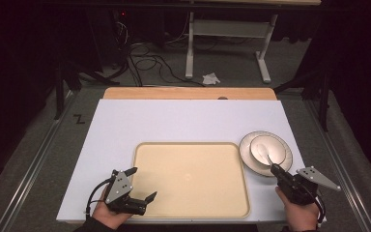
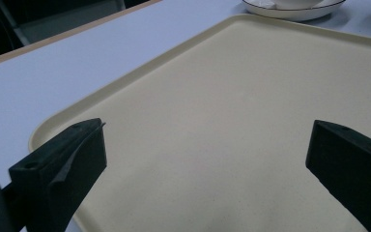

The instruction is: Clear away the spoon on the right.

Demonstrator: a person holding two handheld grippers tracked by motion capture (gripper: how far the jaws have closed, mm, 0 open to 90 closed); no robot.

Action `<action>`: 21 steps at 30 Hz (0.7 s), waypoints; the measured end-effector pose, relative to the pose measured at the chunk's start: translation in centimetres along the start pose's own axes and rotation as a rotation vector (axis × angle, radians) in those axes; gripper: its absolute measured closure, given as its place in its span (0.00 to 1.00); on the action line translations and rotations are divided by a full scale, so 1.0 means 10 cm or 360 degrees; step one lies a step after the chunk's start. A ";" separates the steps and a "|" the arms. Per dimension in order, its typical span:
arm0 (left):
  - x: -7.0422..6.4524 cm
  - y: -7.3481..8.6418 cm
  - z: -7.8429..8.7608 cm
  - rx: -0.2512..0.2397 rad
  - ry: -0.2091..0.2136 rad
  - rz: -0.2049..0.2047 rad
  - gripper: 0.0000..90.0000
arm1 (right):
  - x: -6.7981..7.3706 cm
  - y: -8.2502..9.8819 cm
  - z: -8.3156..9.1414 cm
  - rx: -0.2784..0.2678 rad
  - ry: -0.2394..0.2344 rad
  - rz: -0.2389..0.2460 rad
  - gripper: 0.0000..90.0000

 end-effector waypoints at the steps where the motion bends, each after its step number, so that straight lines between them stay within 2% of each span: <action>1: 0.00 0.00 0.00 0.0000 0.0000 0.0000 0.02 | 0.00 0.00 0.00 -0.0005 -0.0001 0.0004 0.96; 21: 0.00 0.00 -0.01 0.0005 0.0002 -0.0005 0.02 | 0.01 -0.05 0.08 -0.0081 -0.0013 0.0021 0.96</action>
Point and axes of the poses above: each handheld gripper's, and its own axes: z roughly backward along the jaws, y roughly out of its underside, x roughly to its left, the point moved 3 cm from there along -z, roughly forward along the jaws
